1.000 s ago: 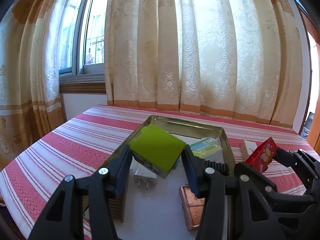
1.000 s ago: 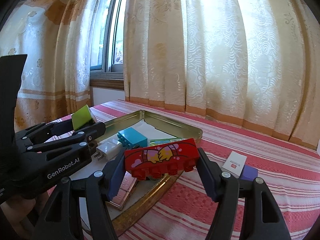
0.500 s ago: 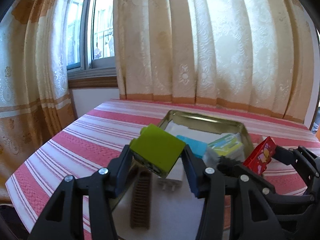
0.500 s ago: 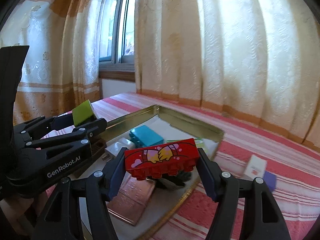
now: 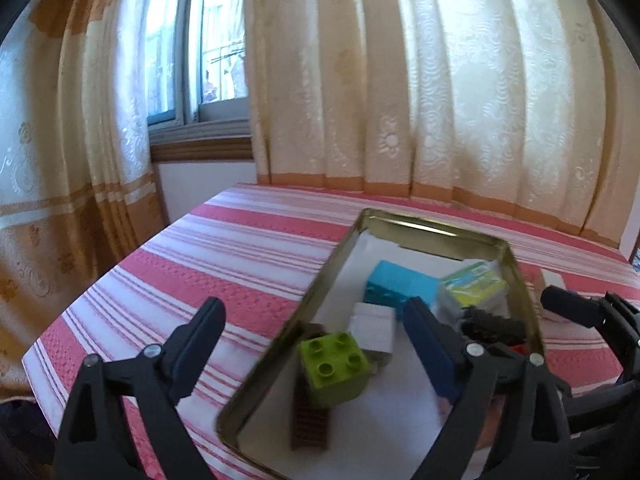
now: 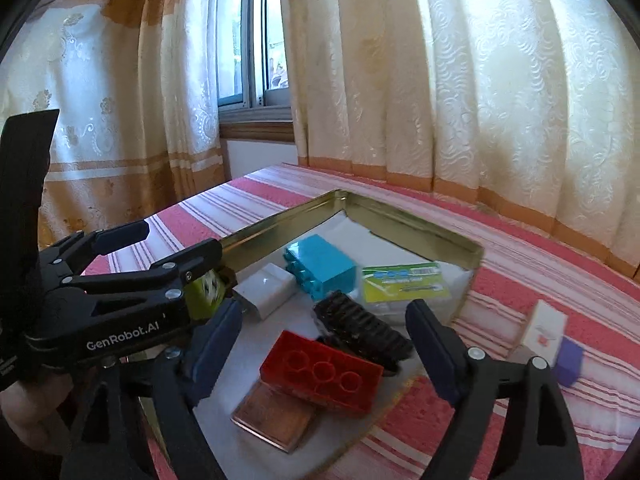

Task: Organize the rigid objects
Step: 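Open both grippers to release the blocks in the tray and withdraw, then grasp the white box with the red seal with the left gripper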

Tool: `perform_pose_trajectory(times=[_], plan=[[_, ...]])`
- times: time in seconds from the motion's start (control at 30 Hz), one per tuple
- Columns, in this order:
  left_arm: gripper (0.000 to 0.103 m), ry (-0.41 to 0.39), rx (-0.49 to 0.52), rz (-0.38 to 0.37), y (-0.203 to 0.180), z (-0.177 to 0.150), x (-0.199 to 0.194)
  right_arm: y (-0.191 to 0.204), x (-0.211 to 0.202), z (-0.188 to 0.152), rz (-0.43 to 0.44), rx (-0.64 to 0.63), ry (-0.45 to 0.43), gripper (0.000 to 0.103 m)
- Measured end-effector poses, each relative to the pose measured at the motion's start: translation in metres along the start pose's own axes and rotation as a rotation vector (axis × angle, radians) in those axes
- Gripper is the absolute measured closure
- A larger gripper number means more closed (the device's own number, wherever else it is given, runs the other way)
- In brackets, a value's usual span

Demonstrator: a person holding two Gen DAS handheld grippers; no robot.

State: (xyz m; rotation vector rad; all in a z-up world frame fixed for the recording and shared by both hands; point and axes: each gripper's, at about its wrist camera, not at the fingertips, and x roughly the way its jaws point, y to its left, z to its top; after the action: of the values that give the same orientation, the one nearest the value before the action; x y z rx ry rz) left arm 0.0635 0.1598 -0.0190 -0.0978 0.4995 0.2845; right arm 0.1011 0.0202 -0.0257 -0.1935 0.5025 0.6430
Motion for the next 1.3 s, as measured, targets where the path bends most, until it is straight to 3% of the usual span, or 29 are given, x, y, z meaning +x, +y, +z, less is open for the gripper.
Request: perform_pose_trajectory(times=[0.2,0.37,0.5,0.77,1.1,1.3], plan=[[0.002,-0.029,0.057,-0.084,-0.052,0.005,-0.019,-0.041,-0.037,-0.009,-0.062,0.034,-0.031,0.017],[0.002,-0.028,0.141,-0.143,-0.113,0.004,-0.026,-0.105,-0.066,-0.022,-0.178,0.116,-0.041,0.015],[0.002,-0.003,0.204,-0.204,-0.161,0.006,-0.026,-0.163,-0.083,-0.032,-0.288,0.242,-0.037,0.015],[0.002,0.136,0.328,-0.281,-0.250,0.010,0.015,-0.226,-0.089,-0.045,-0.402,0.355,-0.006,0.015],[0.019,0.295,0.336,-0.312,-0.275,0.006,0.079,-0.247,-0.093,-0.059,-0.408,0.448,-0.039,0.015],[0.026,0.286,0.320,-0.333,-0.270,0.006,0.085,-0.247,-0.091,-0.059,-0.407,0.450,-0.033,0.015]])
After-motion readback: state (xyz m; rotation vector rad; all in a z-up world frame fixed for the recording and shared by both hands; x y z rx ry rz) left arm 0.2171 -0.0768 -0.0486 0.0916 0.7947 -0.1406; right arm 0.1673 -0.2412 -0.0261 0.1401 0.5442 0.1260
